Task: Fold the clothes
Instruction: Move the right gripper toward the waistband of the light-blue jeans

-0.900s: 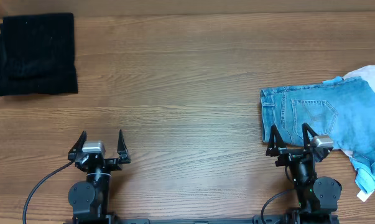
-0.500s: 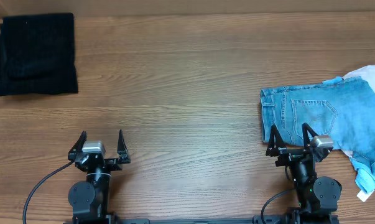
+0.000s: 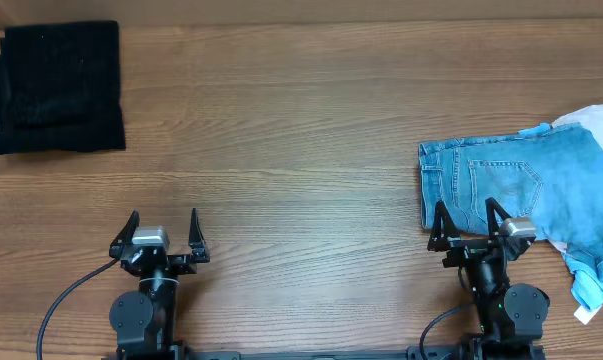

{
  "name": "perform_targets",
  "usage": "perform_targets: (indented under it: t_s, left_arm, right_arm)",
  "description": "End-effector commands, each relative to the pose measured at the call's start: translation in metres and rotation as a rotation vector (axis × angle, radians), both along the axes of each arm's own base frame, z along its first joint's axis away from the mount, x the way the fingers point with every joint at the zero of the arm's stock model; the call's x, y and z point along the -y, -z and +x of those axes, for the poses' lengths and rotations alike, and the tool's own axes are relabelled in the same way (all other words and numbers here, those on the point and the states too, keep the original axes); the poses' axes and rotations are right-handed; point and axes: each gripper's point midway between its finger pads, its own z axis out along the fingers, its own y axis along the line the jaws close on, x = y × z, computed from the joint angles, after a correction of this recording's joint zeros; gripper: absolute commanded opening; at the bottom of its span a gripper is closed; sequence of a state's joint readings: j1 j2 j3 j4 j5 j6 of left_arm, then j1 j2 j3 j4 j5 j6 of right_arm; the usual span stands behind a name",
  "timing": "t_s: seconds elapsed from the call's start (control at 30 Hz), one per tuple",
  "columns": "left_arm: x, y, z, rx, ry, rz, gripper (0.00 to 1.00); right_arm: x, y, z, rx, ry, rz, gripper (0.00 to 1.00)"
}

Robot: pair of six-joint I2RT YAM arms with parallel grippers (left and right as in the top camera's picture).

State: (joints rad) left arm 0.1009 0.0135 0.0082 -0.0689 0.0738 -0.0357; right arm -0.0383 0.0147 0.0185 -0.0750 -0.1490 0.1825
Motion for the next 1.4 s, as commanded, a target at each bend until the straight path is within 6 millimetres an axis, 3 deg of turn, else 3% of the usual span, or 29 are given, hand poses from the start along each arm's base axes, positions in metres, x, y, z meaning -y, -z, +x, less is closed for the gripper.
perform_targets:
  t_s: [0.0, 0.93, 1.0, 1.07, 1.13, 1.2, 1.27, 1.37]
  left_arm:
    - [-0.003, 0.000, 0.000, 0.004, -0.013, -0.016, 1.00]
    - [-0.001, 0.000, 0.000, 0.005, -0.007, -0.024, 1.00]
    - [-0.002, 0.000, 0.000, 0.005, -0.007, -0.024, 1.00]
    - [-0.002, 0.000, 0.000, 0.005, -0.007, -0.024, 1.00]
    - [-0.002, 0.000, 0.000, 0.005, -0.007, -0.024, 1.00]
    - [-0.002, 0.000, 0.000, 0.005, -0.007, -0.024, 1.00]
    - [-0.002, 0.000, 0.000, 0.005, -0.007, -0.024, 1.00]
    - [-0.002, 0.000, 0.000, 0.005, -0.007, -0.024, 1.00]
  right_arm:
    - [0.001, 0.002, 0.000, 0.003, 0.006, 0.000, 1.00]
    - [-0.002, 0.002, 0.000, 0.004, -0.009, 0.003, 1.00]
    - [-0.030, -0.002, -0.007, 0.007, -0.179, 0.054, 1.00]
    - [-0.070, -0.002, -0.025, -0.044, -0.433, 0.181, 1.00]
    - [-0.088, -0.002, -0.038, -0.082, -0.558, 0.240, 1.00]
    - [-0.093, -0.002, -0.043, -0.095, -0.599, 0.250, 1.00]
    - [-0.111, -0.026, -0.063, 0.010, -0.762, 0.189, 1.00]
    - [-0.121, -0.087, -0.095, 0.241, -0.890, 0.121, 1.00]
